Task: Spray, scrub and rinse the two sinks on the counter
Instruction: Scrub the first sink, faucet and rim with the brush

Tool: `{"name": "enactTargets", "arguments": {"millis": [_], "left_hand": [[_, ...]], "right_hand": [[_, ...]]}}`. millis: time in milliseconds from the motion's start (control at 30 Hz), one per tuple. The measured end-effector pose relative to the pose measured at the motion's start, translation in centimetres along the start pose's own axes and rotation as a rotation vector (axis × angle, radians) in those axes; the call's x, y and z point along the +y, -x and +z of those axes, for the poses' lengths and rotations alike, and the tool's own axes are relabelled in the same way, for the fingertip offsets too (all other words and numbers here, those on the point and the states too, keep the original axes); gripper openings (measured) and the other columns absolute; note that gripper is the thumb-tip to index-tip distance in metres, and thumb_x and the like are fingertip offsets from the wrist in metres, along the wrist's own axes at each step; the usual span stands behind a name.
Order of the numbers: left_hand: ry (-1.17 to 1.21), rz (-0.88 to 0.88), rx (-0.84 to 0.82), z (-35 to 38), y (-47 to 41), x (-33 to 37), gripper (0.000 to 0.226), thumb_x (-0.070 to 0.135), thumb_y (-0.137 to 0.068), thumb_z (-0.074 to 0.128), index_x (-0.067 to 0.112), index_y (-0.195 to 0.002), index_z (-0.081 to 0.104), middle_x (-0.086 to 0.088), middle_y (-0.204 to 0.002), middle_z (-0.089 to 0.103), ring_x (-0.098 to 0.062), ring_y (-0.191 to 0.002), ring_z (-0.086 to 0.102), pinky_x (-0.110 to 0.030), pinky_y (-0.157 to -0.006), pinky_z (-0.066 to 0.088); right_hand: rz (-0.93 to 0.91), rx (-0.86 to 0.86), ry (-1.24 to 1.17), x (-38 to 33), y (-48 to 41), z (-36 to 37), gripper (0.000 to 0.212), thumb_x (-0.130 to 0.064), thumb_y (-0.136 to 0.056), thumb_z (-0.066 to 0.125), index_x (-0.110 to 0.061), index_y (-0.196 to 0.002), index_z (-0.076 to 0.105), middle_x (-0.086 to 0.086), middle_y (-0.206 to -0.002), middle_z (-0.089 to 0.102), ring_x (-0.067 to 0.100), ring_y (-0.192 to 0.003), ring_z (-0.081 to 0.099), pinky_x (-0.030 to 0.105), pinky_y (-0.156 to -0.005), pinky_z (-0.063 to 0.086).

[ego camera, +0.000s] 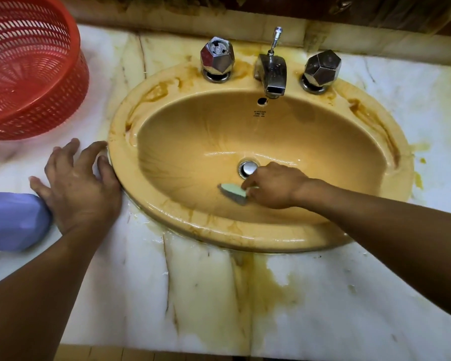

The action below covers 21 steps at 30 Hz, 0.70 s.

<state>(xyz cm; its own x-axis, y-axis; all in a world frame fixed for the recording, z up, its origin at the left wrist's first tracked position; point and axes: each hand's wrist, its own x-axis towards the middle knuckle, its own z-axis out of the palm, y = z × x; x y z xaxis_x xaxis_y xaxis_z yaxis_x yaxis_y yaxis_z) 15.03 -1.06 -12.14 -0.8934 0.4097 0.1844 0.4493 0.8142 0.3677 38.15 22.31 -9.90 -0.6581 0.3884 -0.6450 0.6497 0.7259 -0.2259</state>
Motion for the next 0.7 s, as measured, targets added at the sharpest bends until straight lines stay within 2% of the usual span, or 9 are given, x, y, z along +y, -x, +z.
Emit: {"name": "enactTargets", "arguments": {"millis": [67,133,200,233,300,400,467,533,700], "left_hand": [[0.000,0.000,-0.006,-0.1,0.0,0.0,0.035,0.038,-0.104,0.044,0.035,-0.133,0.063,-0.001,-0.155,0.045,-0.026,-0.151,0.028,-0.068,-0.120,0.010],[0.005,0.004,-0.009,-0.1,0.0,0.1,0.034,0.038,-0.104,0.044,0.035,-0.133,0.063,-0.001,-0.155,0.045,-0.026,-0.151,0.028,-0.068,-0.119,0.009],[0.003,0.004,-0.011,-0.1,0.0,0.1,0.035,0.038,-0.105,0.044,0.035,-0.134,0.063,-0.002,-0.156,0.045,-0.026,-0.151,0.028,-0.068,-0.120,0.009],[0.003,0.004,-0.012,-0.1,0.0,0.0,0.035,0.038,-0.105,0.044,0.035,-0.134,0.063,-0.002,-0.156,0.045,-0.026,-0.151,0.028,-0.067,-0.120,0.009],[0.002,0.004,-0.008,-0.1,0.0,0.0,0.035,0.038,-0.104,0.044,0.035,-0.134,0.063,-0.002,-0.156,0.045,-0.026,-0.151,0.029,-0.068,-0.120,0.010],[0.003,0.016,0.003,0.0,0.0,-0.1,0.034,0.037,-0.104,0.045,0.034,-0.132,0.064,-0.003,-0.155,0.046,-0.028,-0.149,0.031,-0.069,-0.118,0.014],[0.005,0.021,0.008,0.0,0.0,-0.1,0.034,0.036,-0.104,0.045,0.034,-0.132,0.064,-0.003,-0.154,0.046,-0.028,-0.149,0.032,-0.069,-0.118,0.015],[-0.003,0.020,0.007,0.0,-0.1,0.0,0.034,0.036,-0.104,0.045,0.034,-0.132,0.064,-0.004,-0.154,0.047,-0.028,-0.149,0.031,-0.069,-0.118,0.015],[-0.011,0.014,-0.004,0.0,-0.1,0.0,0.035,0.036,-0.103,0.043,0.034,-0.132,0.064,-0.003,-0.155,0.046,-0.027,-0.150,0.029,-0.067,-0.118,0.014]], "right_hand": [[0.035,0.170,0.160,-0.6,-1.2,0.4,0.034,-0.036,-0.102,0.047,-0.038,-0.129,0.066,0.002,-0.121,0.064,0.030,-0.109,0.062,0.036,-0.082,0.049],[-0.010,0.148,0.073,-1.3,-1.5,0.9,0.033,-0.037,-0.103,0.048,-0.038,-0.130,0.066,-0.002,-0.122,0.064,0.024,-0.108,0.061,0.034,-0.081,0.047],[-0.095,-0.057,-0.283,-1.4,-1.1,0.6,0.029,-0.038,-0.103,0.057,-0.040,-0.129,0.069,-0.013,-0.100,0.060,0.010,-0.084,0.059,0.027,-0.070,0.044],[-0.100,-0.200,-0.508,-1.1,-0.6,0.1,0.026,-0.036,-0.103,0.061,-0.041,-0.126,0.071,-0.011,-0.081,0.053,0.011,-0.061,0.051,0.026,-0.057,0.039],[-0.069,-0.431,-0.709,0.6,0.1,-1.0,0.022,-0.033,-0.101,0.065,-0.042,-0.119,0.074,-0.003,-0.061,0.033,0.016,-0.046,0.027,0.026,-0.047,0.024],[0.010,-0.302,-0.325,3.9,0.2,-1.4,0.017,-0.038,-0.096,0.069,-0.051,-0.105,0.076,0.001,-0.071,0.057,0.019,-0.056,0.049,0.031,-0.058,0.046],[0.079,-0.098,-0.084,5.6,-0.2,-0.7,0.024,-0.042,-0.097,0.062,-0.053,-0.116,0.072,-0.001,-0.115,0.071,0.022,-0.105,0.062,0.038,-0.090,0.053],[0.101,0.036,-0.018,5.7,-0.4,0.2,0.032,-0.044,-0.101,0.053,-0.050,-0.131,0.064,-0.002,-0.134,0.065,0.023,-0.127,0.052,0.037,-0.095,0.047],[0.071,0.170,0.127,2.2,-0.5,2.8,0.035,-0.041,-0.105,0.043,-0.042,-0.136,0.058,0.009,-0.124,0.064,0.033,-0.113,0.062,0.037,-0.082,0.048]]}}
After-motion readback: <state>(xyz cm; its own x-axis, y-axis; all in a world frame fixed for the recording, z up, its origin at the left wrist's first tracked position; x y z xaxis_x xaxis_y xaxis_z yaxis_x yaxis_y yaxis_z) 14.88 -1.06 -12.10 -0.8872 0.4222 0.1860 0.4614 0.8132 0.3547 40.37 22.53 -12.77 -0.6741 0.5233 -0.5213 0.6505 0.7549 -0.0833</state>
